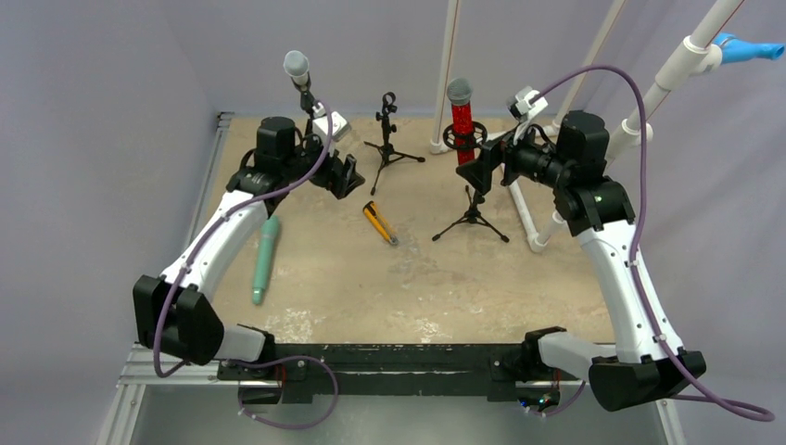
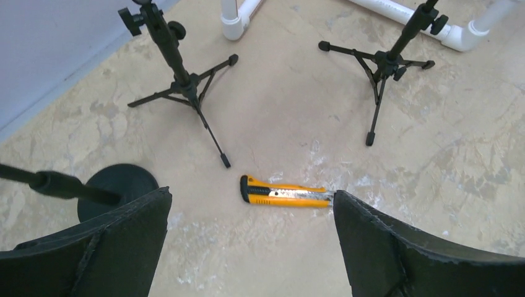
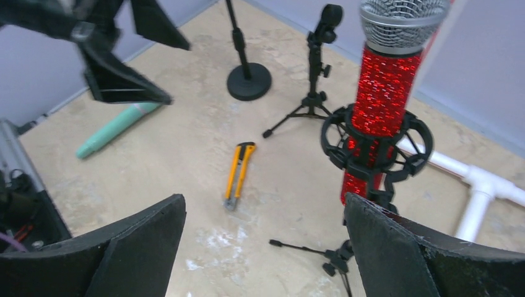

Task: Remove the microphone from the stand

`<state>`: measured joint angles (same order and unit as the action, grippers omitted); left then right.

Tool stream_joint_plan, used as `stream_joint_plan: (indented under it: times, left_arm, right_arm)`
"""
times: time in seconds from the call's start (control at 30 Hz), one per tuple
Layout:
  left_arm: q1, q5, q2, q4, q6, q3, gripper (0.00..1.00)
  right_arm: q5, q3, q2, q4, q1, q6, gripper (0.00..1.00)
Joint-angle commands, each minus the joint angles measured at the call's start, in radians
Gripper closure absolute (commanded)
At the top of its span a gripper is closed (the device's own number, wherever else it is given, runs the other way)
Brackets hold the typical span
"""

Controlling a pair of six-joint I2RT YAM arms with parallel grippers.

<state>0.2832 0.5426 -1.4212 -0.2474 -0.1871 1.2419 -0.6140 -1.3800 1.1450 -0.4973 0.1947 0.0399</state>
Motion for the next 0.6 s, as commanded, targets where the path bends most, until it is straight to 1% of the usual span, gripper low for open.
stream_joint_plan:
  times: [0.0,0.1,0.2,0.37,0.43,0.57]
  left_arm:
    - [-0.006,-0.063,0.114,-0.117,-0.015,-0.048,0.00]
    - [-0.006,-0.064,0.168,-0.156,-0.014,-0.072,0.00]
    - [-0.006,-0.044,0.221,-0.161,-0.020,-0.103,0.00]
    - [-0.006,-0.023,0.272,-0.154,-0.019,-0.133,0.00]
    - [-0.006,-0.002,0.281,-0.160,-0.021,-0.133,0.00]
    - [-0.006,0.051,0.291,-0.195,-0.030,-0.125,0.00]
  right_arm:
    - [0.164,-0.025,-0.024,-0.021,-0.006,0.092,0.03]
    - [0.259,0.025,-0.040,-0.006,-0.006,0.134,0.06]
    - [0.323,0.078,-0.057,0.012,-0.006,0.155,0.10]
    - [0.360,0.180,-0.065,0.083,-0.012,0.182,0.16]
    - [0.363,0.229,-0.062,0.137,-0.014,0.186,0.18]
    - [0.365,0.326,-0.034,0.282,-0.018,0.168,0.27]
